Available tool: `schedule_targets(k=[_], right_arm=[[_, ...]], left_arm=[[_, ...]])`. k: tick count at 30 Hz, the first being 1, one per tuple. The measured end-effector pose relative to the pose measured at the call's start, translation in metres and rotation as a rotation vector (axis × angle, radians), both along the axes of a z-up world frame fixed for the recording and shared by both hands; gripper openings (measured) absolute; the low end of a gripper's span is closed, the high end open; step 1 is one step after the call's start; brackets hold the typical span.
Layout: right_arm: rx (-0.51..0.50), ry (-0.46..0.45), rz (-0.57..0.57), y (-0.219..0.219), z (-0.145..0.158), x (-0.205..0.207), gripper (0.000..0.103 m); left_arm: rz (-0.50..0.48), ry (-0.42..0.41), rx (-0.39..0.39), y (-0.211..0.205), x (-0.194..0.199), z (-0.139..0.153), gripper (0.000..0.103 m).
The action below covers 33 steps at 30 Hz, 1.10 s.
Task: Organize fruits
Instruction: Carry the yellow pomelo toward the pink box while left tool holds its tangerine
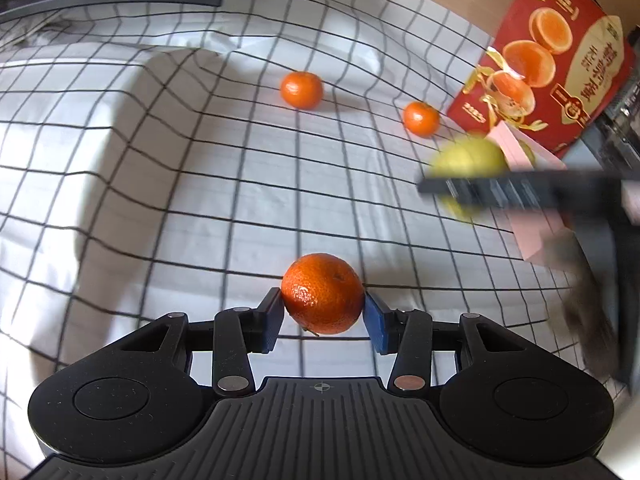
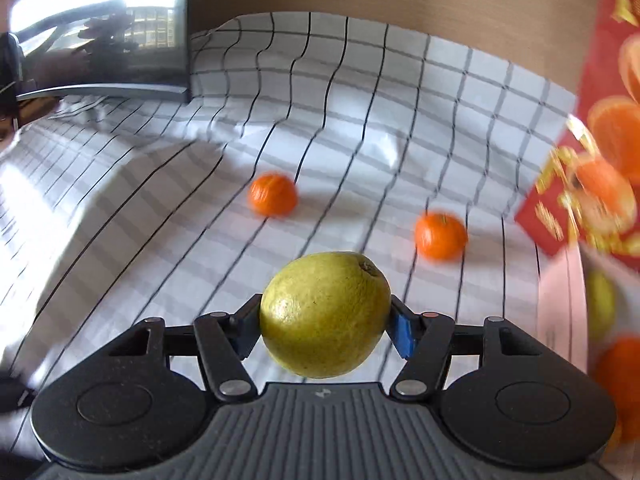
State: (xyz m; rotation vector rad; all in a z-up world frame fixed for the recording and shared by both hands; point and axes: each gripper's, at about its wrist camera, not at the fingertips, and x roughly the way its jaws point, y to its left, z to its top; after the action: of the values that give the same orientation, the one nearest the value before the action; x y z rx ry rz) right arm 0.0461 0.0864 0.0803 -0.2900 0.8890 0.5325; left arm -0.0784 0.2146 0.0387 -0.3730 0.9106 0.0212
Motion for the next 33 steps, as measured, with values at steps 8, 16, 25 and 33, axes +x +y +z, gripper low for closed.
schedule_targets(k=[8,16,25,33], right_arm=[[-0.020,0.056,-0.105,-0.070,-0.015,-0.062,0.064],[0.056,0.034,-0.204,-0.113,-0.021,-0.074,0.064],[0.075,0.028,-0.198,-0.124,-0.029,-0.077,0.064],[0.106,0.019,-0.216,-0.135,-0.025,-0.082,0.065]], left_arm=[[-0.054,-0.001,0.037,-0.031,0.006,-0.001,0.048],[-0.088,0.003,0.099,-0.061,0.017,0.003,0.048],[-0.129,0.039,0.136,-0.089,0.014,-0.002,0.049],[-0.132,0.046,0.139,-0.092,0.009,-0.003,0.049]])
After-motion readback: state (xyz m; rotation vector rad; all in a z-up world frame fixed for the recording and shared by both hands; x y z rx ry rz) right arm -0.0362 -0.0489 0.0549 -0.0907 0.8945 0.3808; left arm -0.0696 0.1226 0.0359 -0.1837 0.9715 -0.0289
